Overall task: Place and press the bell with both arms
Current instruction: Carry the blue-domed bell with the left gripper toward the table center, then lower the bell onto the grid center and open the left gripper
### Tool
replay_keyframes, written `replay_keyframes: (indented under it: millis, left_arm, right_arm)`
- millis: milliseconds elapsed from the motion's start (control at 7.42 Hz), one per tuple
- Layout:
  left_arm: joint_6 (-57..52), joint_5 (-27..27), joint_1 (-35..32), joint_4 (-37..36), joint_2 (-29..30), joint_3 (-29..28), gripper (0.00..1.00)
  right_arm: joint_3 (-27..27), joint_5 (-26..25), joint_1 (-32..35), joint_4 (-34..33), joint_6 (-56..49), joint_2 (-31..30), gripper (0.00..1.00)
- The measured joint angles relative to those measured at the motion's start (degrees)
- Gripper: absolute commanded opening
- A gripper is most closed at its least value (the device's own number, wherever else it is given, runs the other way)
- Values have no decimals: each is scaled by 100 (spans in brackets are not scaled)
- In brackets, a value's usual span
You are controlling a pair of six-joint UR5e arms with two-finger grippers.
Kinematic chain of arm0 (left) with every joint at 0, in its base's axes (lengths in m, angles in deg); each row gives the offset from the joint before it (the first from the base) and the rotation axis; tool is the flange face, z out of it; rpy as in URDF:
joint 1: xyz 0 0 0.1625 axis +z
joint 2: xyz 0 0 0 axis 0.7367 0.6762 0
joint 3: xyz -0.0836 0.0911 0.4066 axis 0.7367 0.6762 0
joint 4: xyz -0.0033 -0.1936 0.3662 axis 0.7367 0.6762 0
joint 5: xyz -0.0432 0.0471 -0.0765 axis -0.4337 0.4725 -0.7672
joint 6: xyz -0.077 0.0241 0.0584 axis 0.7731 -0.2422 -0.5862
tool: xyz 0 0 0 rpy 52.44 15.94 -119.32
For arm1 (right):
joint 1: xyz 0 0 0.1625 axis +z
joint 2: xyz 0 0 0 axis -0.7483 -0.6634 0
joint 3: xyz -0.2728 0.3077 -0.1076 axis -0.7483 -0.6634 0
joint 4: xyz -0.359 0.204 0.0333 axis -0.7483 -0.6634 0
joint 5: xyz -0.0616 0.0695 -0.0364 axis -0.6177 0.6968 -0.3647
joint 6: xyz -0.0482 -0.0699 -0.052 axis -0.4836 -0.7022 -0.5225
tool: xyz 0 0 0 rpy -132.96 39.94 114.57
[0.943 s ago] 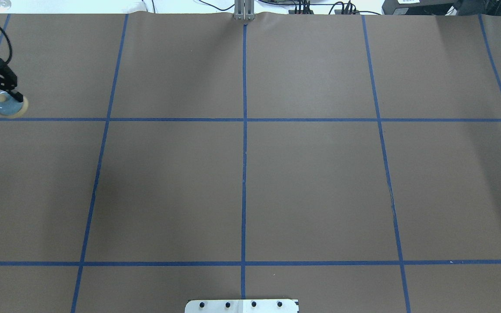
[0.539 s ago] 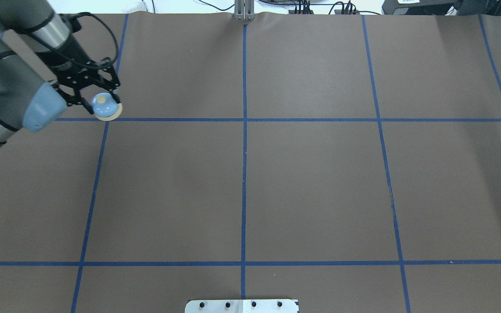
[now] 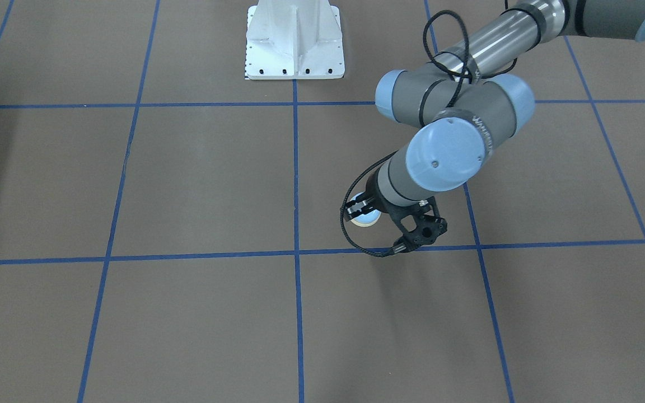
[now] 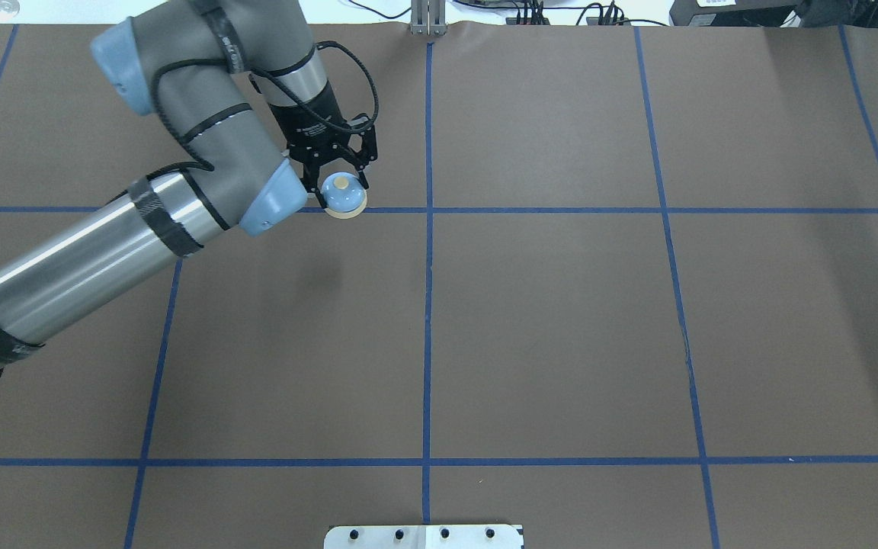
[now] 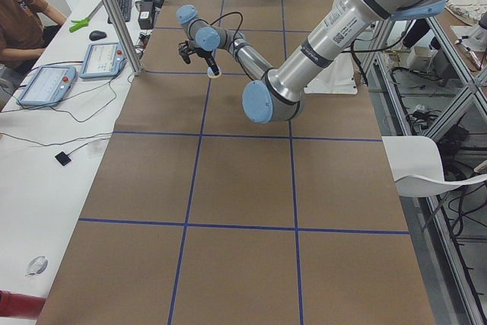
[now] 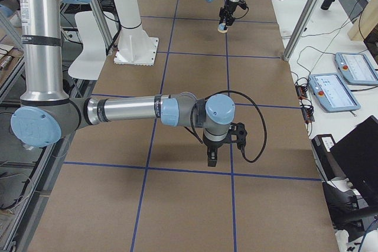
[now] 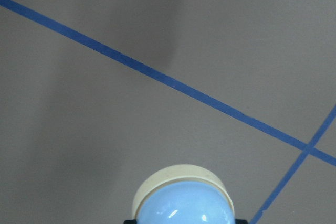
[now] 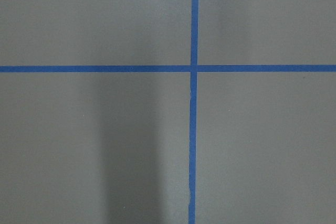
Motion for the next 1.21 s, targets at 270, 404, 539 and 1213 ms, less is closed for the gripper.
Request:
replay_keyframes:
  millis: [270, 404, 539, 1213]
  left_arm:
    - [301, 262, 303, 549, 432, -668, 33]
    - [355, 414, 437, 732, 502, -791, 33]
    - [379, 494, 515, 924, 532, -888, 33]
    - [465, 681, 628, 1609, 755, -1412, 32]
  right_arm:
    - [13, -12, 1, -5, 3, 2, 100]
    - [16, -9, 2, -7, 6, 2, 100]
    - [18, -5, 4, -8, 10, 3, 100]
    - [17, -14, 6, -9, 9, 10, 100]
